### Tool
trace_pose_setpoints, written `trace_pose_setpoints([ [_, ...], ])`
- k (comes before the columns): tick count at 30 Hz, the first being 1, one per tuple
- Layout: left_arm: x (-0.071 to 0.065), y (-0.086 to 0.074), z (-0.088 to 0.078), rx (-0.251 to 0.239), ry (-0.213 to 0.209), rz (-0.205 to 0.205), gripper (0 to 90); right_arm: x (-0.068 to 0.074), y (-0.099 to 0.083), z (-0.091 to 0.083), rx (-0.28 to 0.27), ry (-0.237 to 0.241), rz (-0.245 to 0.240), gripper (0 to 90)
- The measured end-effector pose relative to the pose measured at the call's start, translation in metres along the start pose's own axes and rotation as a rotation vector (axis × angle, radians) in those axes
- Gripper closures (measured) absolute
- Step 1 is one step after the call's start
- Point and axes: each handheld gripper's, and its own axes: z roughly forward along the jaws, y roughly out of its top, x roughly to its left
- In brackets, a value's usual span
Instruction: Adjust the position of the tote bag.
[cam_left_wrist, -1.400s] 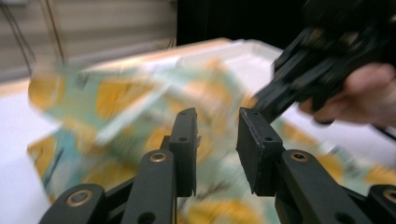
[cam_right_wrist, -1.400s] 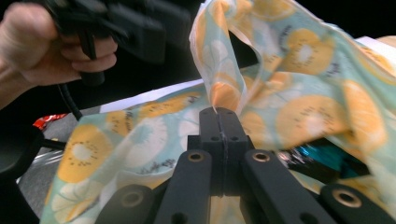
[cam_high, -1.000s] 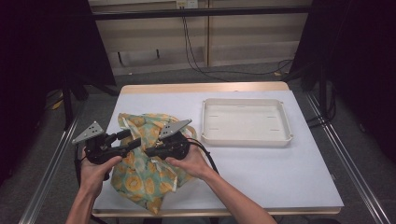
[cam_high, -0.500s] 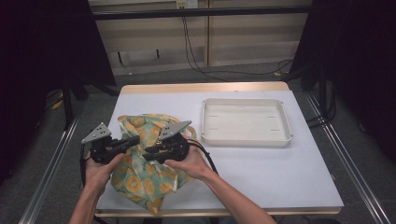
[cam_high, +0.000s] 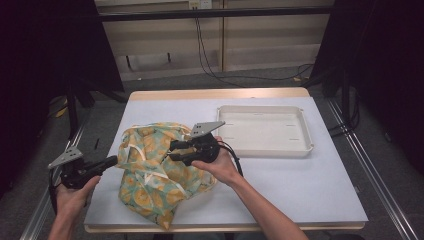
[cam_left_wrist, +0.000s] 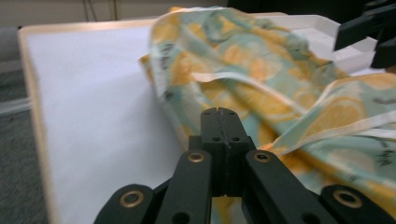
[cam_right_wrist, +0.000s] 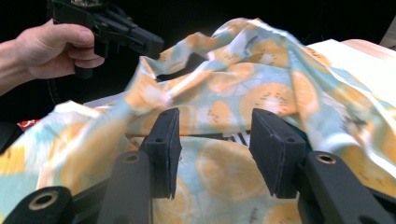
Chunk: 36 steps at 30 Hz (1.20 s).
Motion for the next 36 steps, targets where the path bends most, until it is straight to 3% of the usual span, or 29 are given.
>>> trace_pose_setpoints([
  [2,0.008,-0.007,-0.005,-0.011,0.003,-0.034,90.0,-0.004,-0.001,-0.003,-0.001,-0.010,0.005,53.4],
  [5,0.020,-0.018,-0.007,0.003,0.021,-0.048,90.0,-0.007,-0.002,-0.006,0.003,-0.020,0.011,53.4],
  [9,0.027,-0.029,-0.004,-0.003,0.005,-0.086,90.0,-0.008,-0.004,-0.007,-0.001,-0.024,0.013,53.3],
  [10,0.027,-0.030,-0.004,-0.012,-0.013,-0.095,86.5,-0.008,-0.004,-0.007,0.000,-0.024,0.012,53.3],
  [12,0.023,-0.027,-0.005,-0.016,0.001,-0.076,71.0,-0.009,-0.004,-0.008,0.000,-0.031,0.010,53.2],
  [13,0.021,-0.025,-0.005,-0.020,-0.015,-0.072,69.6,-0.010,-0.004,-0.009,0.001,-0.035,0.009,52.8],
  [15,0.015,-0.018,-0.006,-0.033,0.002,-0.051,65.9,-0.012,-0.004,-0.009,-0.002,-0.033,0.018,52.4],
  [19,0.005,-0.003,-0.010,-0.066,-0.013,-0.030,57.4,-0.013,-0.005,-0.010,0.005,-0.033,0.022,53.0],
  [24,-0.013,0.016,-0.008,-0.068,-0.031,0.031,55.1,-0.014,-0.004,-0.013,-0.006,-0.043,0.023,53.0],
  [31,-0.042,0.040,0.025,-0.055,-0.140,0.095,61.2,-0.021,-0.002,-0.014,-0.010,-0.053,0.019,53.0],
  [33,-0.054,0.050,0.039,-0.012,-0.153,0.168,59.4,-0.024,-0.001,-0.014,-0.007,-0.058,0.016,53.4],
  [36,-0.067,0.061,0.059,0.029,-0.187,0.192,56.4,-0.028,0.003,-0.014,-0.001,-0.075,0.009,54.4],
])
